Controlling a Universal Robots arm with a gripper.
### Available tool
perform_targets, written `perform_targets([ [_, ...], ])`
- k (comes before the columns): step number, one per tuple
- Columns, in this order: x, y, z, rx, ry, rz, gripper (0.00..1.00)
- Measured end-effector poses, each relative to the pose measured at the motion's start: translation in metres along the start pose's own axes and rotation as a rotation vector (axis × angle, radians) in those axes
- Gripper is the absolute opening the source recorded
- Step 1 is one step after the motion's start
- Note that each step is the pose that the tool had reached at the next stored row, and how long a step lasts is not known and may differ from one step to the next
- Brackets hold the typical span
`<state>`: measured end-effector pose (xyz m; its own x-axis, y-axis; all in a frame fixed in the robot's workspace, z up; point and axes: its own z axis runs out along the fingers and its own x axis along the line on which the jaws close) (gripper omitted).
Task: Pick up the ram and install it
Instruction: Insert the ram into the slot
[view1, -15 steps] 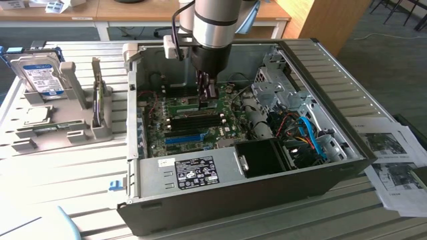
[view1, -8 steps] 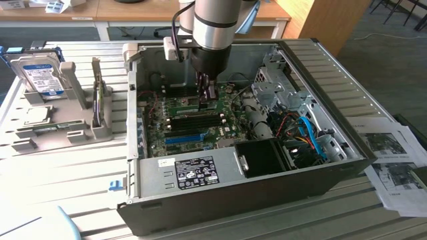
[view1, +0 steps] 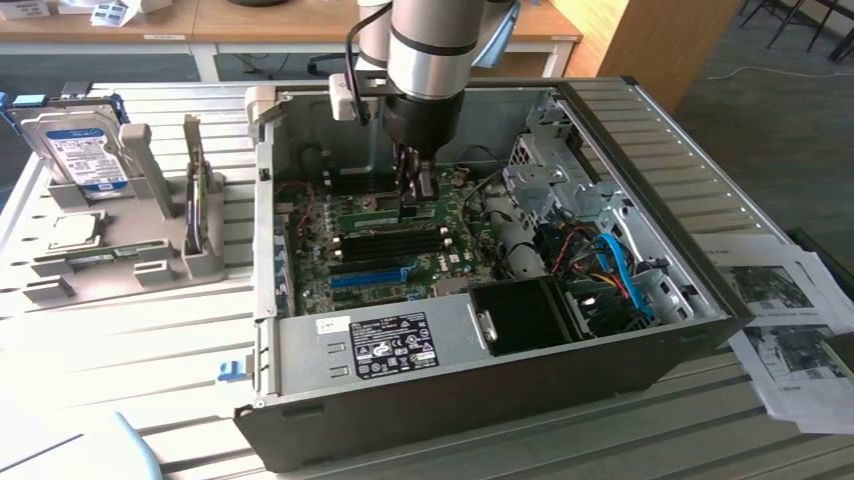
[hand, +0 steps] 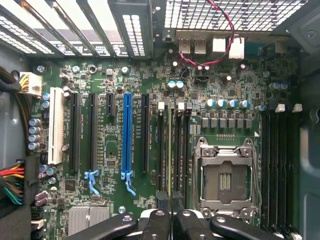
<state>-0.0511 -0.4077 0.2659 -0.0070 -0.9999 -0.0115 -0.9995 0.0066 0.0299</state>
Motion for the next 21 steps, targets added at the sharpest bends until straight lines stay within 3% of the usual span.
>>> perform_targets([
  [21,0.0044,-0.0032,-0.0001,0.0,-0.0001,0.0,0.11],
])
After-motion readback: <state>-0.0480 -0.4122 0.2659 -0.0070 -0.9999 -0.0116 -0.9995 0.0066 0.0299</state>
